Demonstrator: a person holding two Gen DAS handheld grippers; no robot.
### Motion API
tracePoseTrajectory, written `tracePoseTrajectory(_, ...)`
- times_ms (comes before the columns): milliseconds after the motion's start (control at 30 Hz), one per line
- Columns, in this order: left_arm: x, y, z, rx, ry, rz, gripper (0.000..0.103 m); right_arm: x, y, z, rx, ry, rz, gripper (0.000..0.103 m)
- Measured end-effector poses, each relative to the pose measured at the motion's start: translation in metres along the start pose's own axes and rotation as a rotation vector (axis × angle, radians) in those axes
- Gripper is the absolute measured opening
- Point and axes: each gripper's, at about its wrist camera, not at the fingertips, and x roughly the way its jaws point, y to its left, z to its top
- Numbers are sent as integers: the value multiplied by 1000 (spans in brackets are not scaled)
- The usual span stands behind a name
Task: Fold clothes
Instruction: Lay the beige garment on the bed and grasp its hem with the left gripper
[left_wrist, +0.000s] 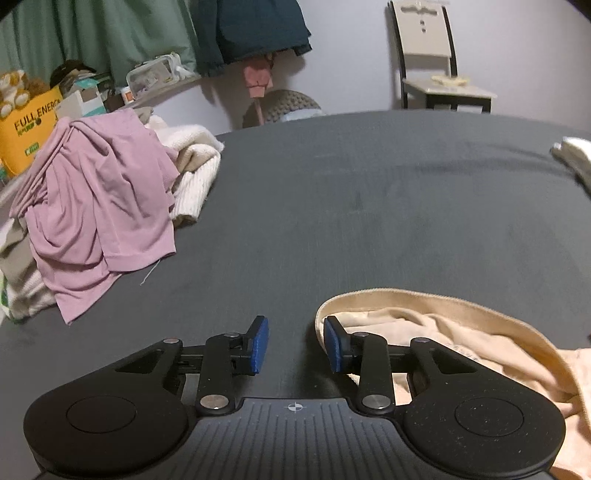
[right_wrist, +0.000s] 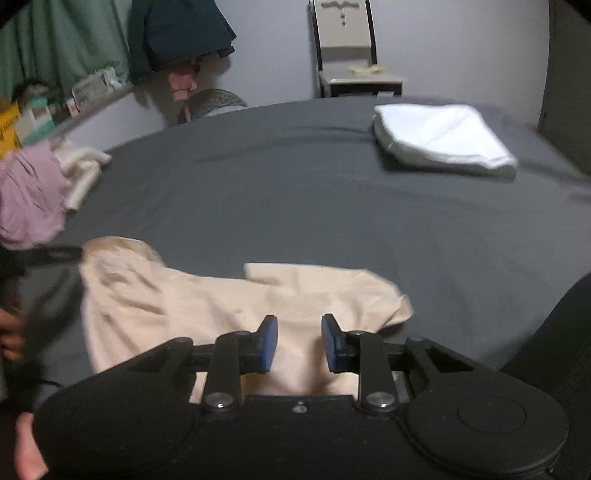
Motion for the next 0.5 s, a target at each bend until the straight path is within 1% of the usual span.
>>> tracePoseTrajectory(33,1,-1,1,-3,5,2,43,-4,6,-3,-15,-3,13,41)
tracePoseTrajectory(67,2,0,1,-8,4,0,52,-9,14,-7,-42,-11,22,51)
tracePoseTrajectory(100,2,0,2,-12,-9,-4,60,-12,22,-11,-68,-16,26,58)
tracePoseTrajectory(133,1,0,2,-5,-29,0,78,-15,30,-16,-93,-20,28,59)
tracePoseTrajectory(167,1,-1,3,2,-48,5,86,-15,38,-21,-125,-19,24,59)
tracePoseTrajectory(233,4,-3,4,25,-70,12,87,-11,49,-28,-164,1,11,59)
tracePoseTrajectory(333,11,-5,7,59,-90,9,87,-6,54,-34,-179,20,0,58)
tracePoseTrajectory(400,18,-5,6,66,-75,-23,86,-4,54,-36,-184,29,-9,55)
tracePoseTrajectory(500,26,-6,5,82,-50,-54,84,-3,48,-34,-167,47,-15,54)
